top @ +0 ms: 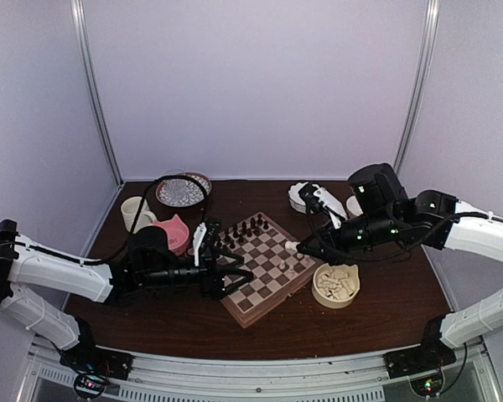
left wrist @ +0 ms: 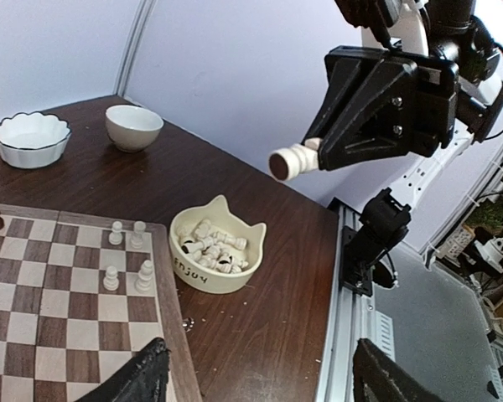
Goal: Set up the chess pieces on the board
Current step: Pass from the left arm to the right, then place the knight at g1.
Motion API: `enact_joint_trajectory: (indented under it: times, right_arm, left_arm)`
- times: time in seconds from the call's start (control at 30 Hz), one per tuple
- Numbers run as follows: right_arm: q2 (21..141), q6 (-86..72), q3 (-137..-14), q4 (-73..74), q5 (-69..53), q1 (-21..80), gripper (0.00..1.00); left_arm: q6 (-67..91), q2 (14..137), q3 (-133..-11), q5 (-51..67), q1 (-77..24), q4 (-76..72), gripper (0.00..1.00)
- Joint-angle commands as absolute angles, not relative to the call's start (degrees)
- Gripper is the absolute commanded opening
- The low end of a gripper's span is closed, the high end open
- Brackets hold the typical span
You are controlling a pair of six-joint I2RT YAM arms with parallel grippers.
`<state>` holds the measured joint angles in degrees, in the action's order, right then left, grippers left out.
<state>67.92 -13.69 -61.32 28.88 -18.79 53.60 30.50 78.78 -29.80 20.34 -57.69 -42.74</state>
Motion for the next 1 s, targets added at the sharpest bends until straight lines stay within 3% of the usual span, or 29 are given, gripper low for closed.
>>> enact_joint_trajectory:
  times: [0.0, 0.3, 0.97]
  right_arm:
    - [71.2, -13.9, -67.4, 47.9, -9.6, 53.0, 0.02]
    - [83.7, -13.0, -77.8, 60.4, -0.8, 50.6, 0.00]
    - [111.0, -8.3, -97.5, 70.6, -1.8, 45.6, 0.00]
  left_arm:
    - [25.2, 75.4, -32.2, 15.7, -57.5, -32.4, 0.75]
    - [21.6, 74.2, -34.3, 13.9, -57.6, -24.2, 0.75]
    - [22.8, 74.7, -35.0, 12.7, -57.5, -23.4, 0.73]
